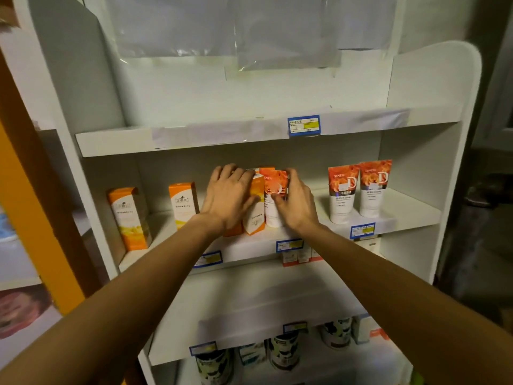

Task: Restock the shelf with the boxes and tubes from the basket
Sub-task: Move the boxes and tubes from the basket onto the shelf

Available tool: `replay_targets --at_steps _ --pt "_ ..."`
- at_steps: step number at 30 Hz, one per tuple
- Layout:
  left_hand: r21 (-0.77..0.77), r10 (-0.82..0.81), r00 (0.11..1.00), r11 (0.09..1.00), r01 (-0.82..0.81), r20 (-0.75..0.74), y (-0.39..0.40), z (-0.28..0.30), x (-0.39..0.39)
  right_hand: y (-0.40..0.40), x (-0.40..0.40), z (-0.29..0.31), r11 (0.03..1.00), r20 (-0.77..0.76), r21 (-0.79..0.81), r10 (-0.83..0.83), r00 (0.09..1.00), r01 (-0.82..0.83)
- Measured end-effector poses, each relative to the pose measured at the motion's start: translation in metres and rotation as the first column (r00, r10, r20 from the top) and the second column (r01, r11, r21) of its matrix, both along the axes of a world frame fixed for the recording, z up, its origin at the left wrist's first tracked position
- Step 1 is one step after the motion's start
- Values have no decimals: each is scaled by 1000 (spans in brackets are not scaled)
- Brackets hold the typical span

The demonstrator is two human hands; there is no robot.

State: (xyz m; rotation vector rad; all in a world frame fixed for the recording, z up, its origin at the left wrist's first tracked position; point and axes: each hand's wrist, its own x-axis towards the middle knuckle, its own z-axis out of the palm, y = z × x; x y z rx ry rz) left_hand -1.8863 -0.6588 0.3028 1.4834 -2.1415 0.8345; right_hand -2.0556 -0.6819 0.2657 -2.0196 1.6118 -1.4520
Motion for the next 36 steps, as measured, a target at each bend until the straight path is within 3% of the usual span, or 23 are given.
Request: replay_targets --at_steps 12,16,21,27,32,36 --pt "57 98 995 994 -96 -30 0 1 -13 11 -14 -2 990 -81 130 59 995 -48" --pt "55 74 997 996 -74 12 13 0 -25 30 -31 -6 984 -236 179 49 970 -6" --pt "96 47 996 994 -55 79 34 -10 -50 62 -62 -18 966 -523 234 33 851 106" --pt "178 -21 994 984 2 104 65 -40 -90 110 -106 -37 959 -621 249 53 782 133" --pt "371 -155 987 920 128 46 104 -109 -133 161 -155 -103 908 -644 361 77 761 214" --pt "593 -227 972 792 143 68 123 -173 -160 191 -191 -158 835 -655 460 91 750 301"
